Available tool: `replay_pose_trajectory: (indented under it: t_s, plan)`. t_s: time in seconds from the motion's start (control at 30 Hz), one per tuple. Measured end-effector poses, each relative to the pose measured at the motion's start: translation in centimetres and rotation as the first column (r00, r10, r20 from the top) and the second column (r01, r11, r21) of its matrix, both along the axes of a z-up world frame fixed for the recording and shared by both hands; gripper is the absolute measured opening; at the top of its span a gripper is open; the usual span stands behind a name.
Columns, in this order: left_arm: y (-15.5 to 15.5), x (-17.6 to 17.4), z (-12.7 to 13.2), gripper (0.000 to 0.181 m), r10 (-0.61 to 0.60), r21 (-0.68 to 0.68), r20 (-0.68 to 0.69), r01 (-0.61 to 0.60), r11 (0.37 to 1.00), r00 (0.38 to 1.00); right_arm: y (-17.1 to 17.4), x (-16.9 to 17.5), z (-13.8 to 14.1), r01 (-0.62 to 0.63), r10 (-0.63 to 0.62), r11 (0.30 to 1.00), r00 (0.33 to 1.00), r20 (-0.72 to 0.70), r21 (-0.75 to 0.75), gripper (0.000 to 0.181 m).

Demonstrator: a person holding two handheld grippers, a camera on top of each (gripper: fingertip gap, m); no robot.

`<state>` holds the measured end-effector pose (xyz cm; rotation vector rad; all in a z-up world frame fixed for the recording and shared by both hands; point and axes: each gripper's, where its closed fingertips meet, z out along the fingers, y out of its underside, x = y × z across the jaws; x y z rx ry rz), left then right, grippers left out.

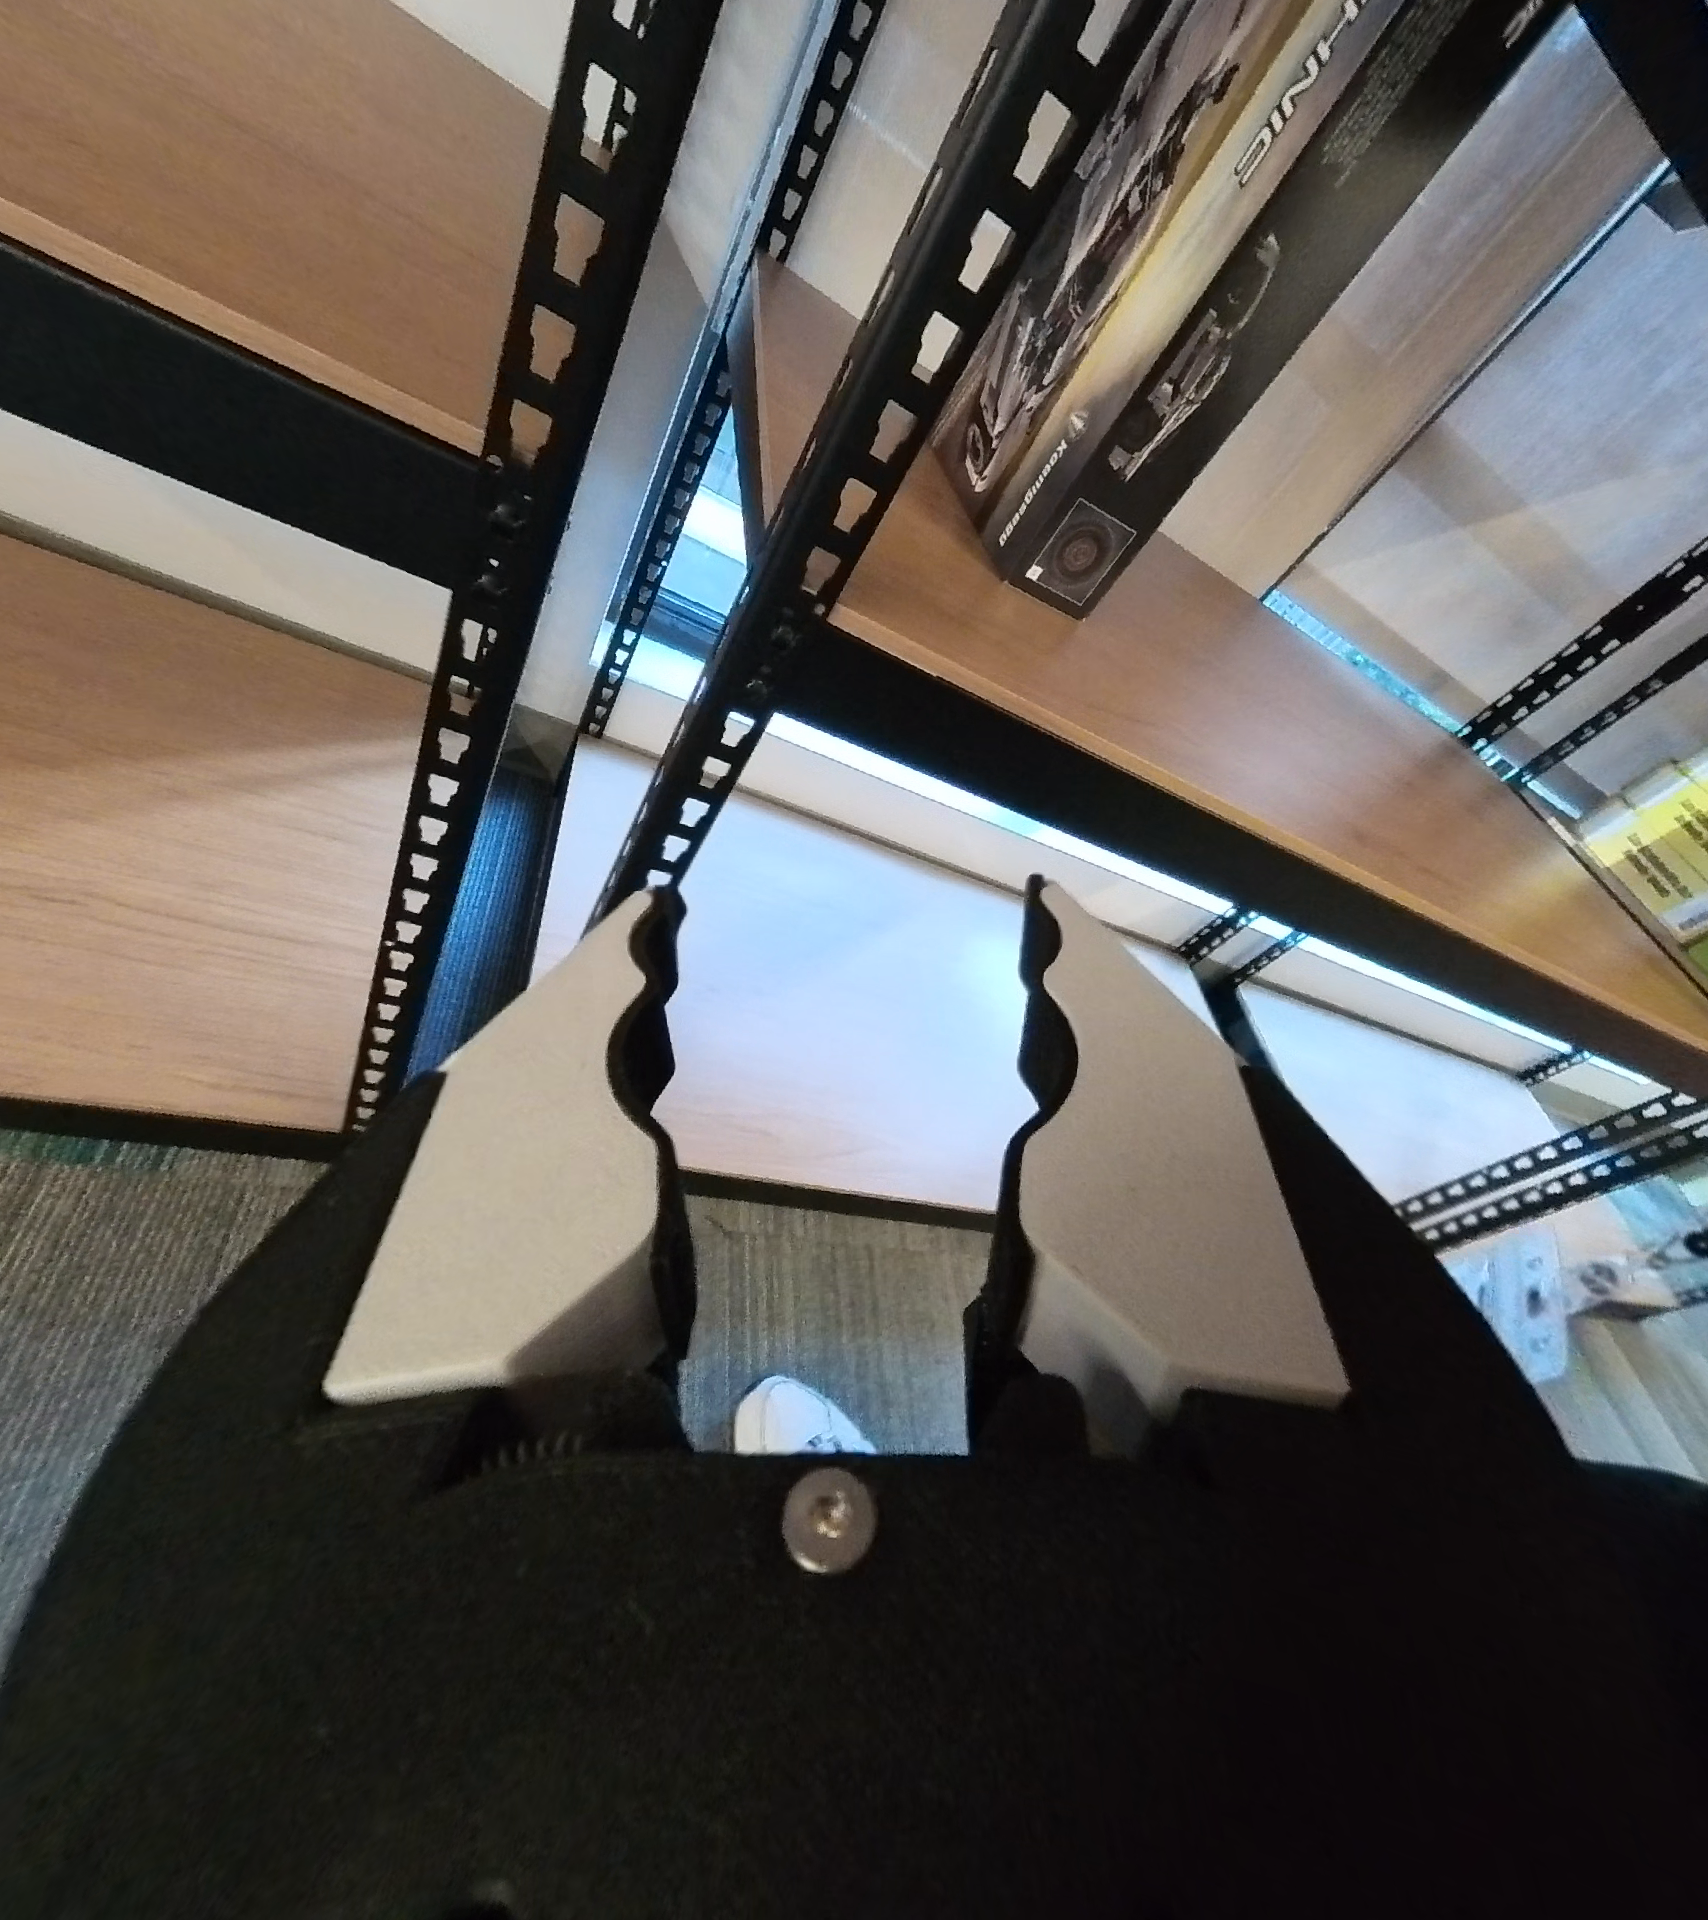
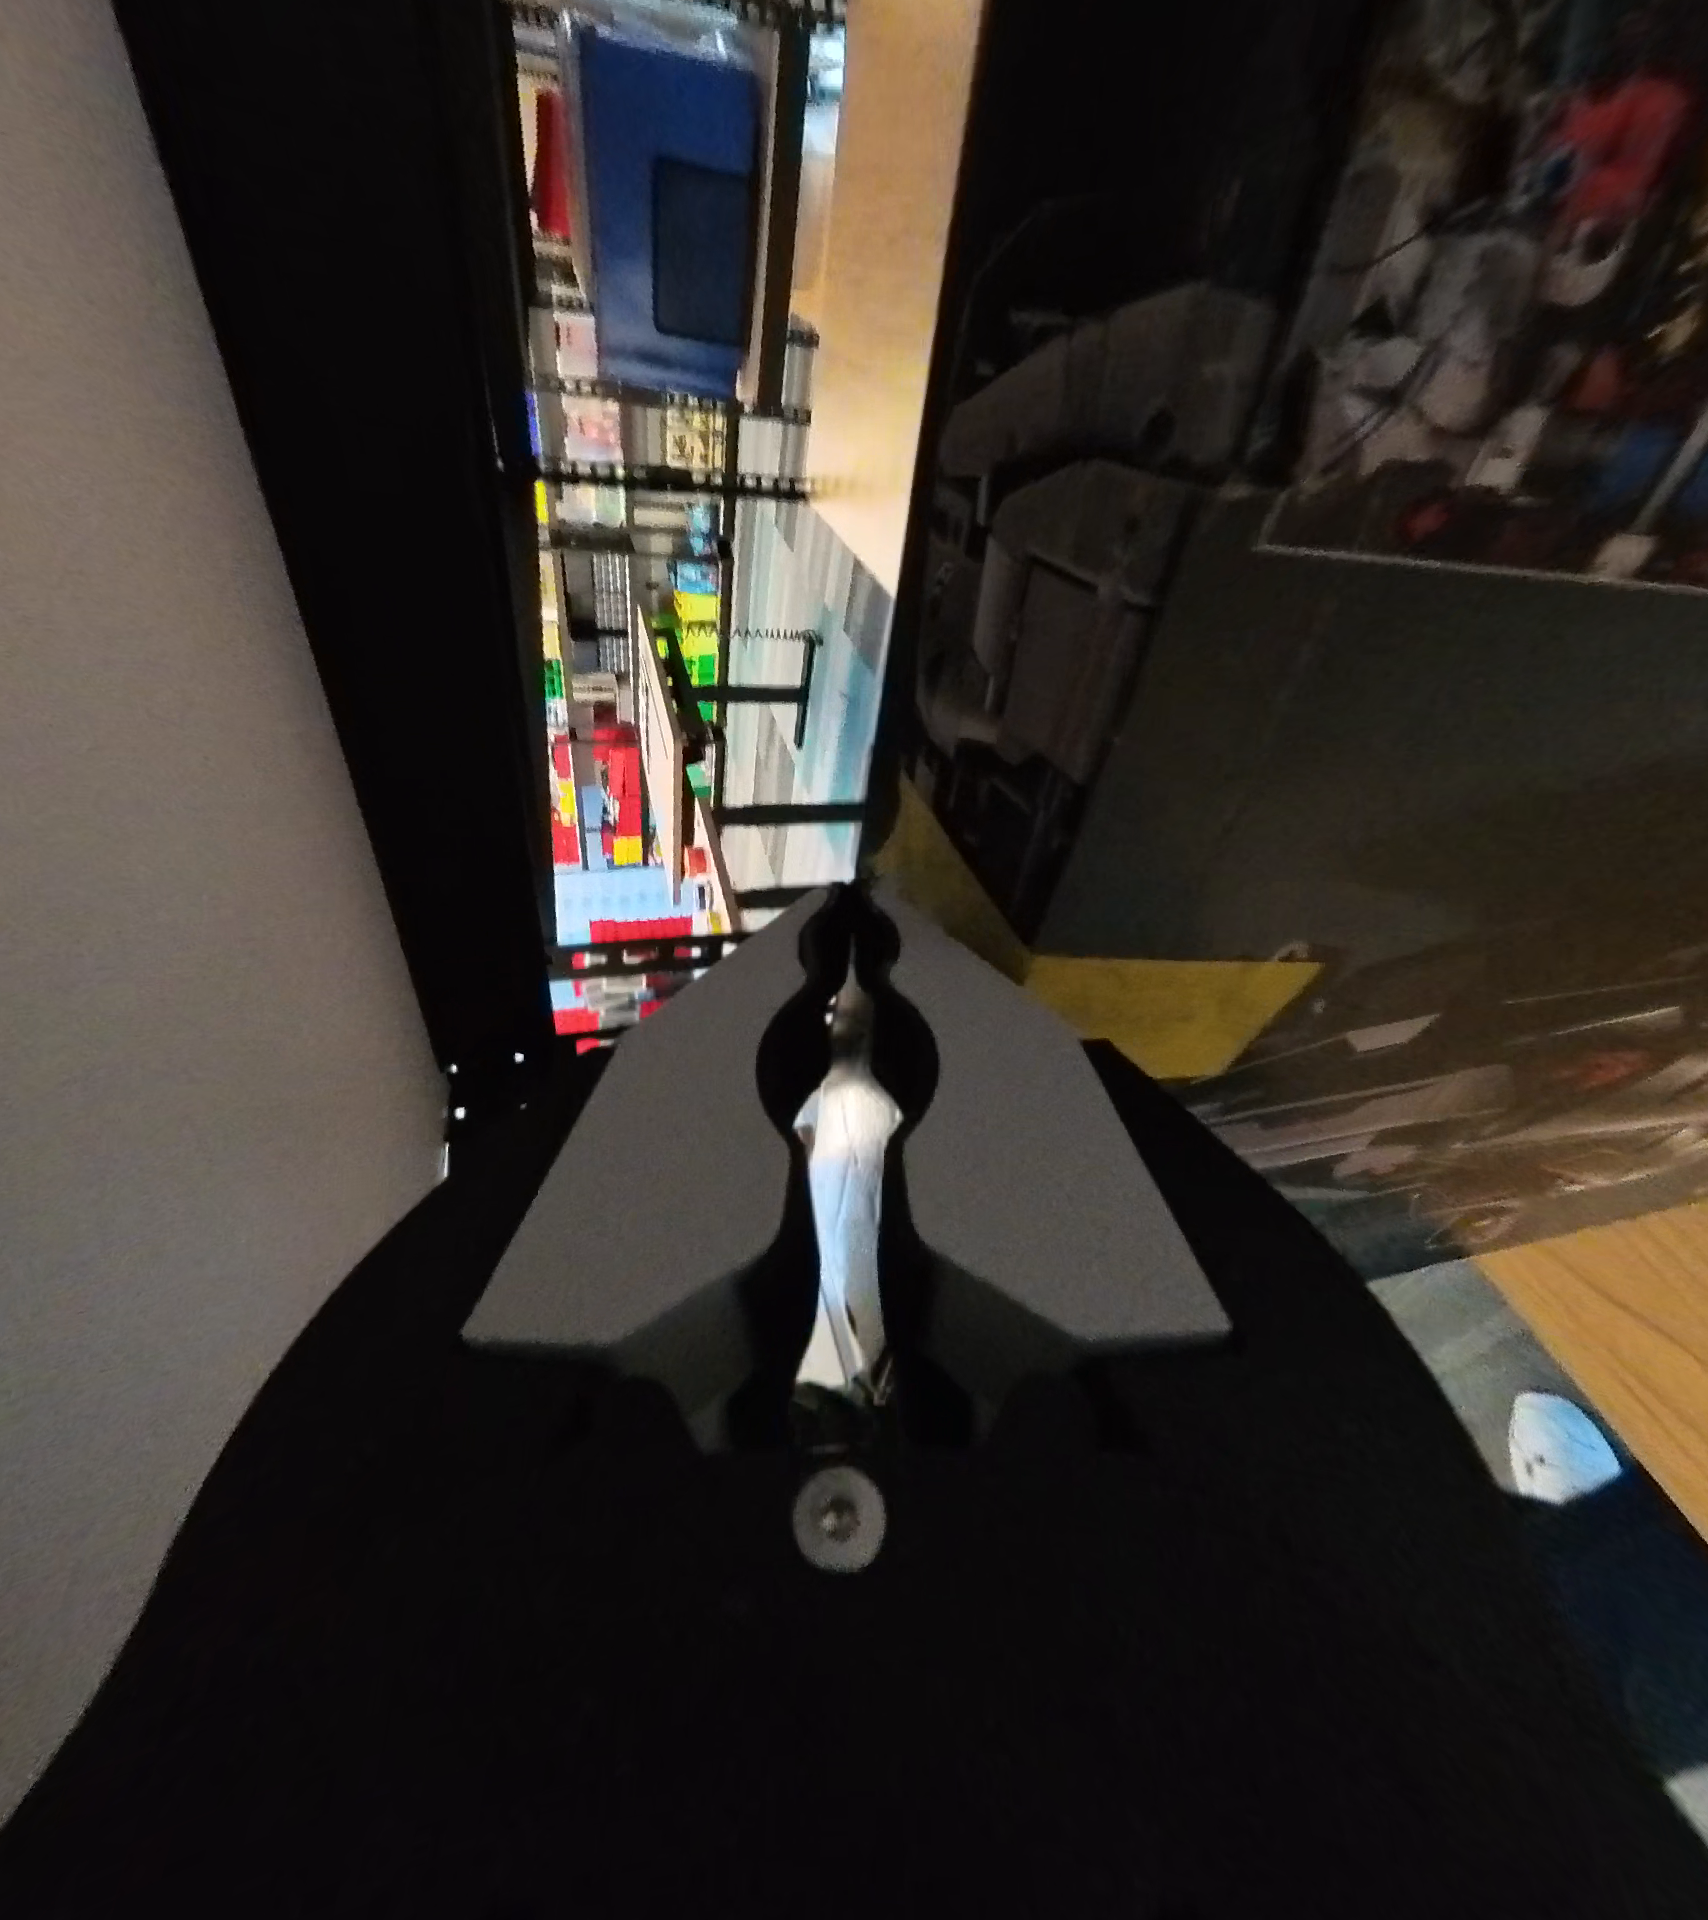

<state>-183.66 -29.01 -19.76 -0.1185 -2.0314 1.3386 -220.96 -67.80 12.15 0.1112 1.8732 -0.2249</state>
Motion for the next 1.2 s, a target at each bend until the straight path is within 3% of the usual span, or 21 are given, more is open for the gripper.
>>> replay_pose_trajectory:
  t_s: [0.1,0.23,0.37,0.47,0.6,0.73,0.83,0.9,1.03,1.2]
  plan:
    - [-0.1,0.4,0.0,0.065,0.015,0.001,-0.006,-0.015,1.000,1.000,0.5,0.9,-0.1,-0.049,0.049,0.999,0.998,-0.026,0.008,0.000]
    - [-0.3,0.4,0.0,0.065,0.020,0.002,-0.014,-0.020,1.000,1.000,-0.6,1.1,-0.3,-0.017,0.015,1.000,0.996,-0.090,-0.019,0.000]
    - [-0.3,0.0,-0.1,0.065,0.013,0.005,-0.021,-0.013,1.000,1.000,0.3,2.4,-0.3,-0.099,0.099,0.995,0.992,-0.081,0.003,0.000]
    - [-0.3,0.0,-0.2,0.065,0.015,0.008,-0.019,-0.015,1.000,1.000,-1.5,1.7,-0.3,-0.016,0.011,0.999,0.993,-0.121,-0.046,0.000]
    - [-0.5,0.4,-0.1,0.065,0.027,0.005,-0.019,-0.027,1.000,0.999,0.0,2.7,-0.3,-0.116,0.115,0.993,0.989,-0.093,0.004,0.000]
    - [-0.5,0.5,-0.1,0.065,0.029,0.009,-0.018,-0.029,1.000,0.999,-1.9,2.5,-0.2,-0.038,0.030,0.998,0.991,-0.131,-0.059,0.000]
    - [-0.6,0.4,0.0,0.065,0.028,0.005,-0.018,-0.028,1.000,0.999,-0.6,2.9,-0.2,-0.100,0.098,0.995,0.992,-0.077,-0.022,0.000]
    - [-0.5,0.5,-0.1,0.065,0.030,0.005,-0.012,-0.029,1.000,0.999,0.1,2.5,-0.3,-0.138,0.136,0.990,0.987,-0.089,-0.018,0.000]
    - [-0.5,0.8,0.0,0.065,0.041,0.006,-0.021,-0.041,0.999,0.999,-0.6,-0.4,-0.4,-0.066,0.056,0.996,0.986,-0.158,-0.063,0.000]
    - [-0.6,0.9,0.3,0.065,0.043,0.001,-0.015,-0.043,0.999,0.999,0.7,-2.8,-0.5,-0.051,0.048,0.998,0.995,-0.085,-0.025,0.000]
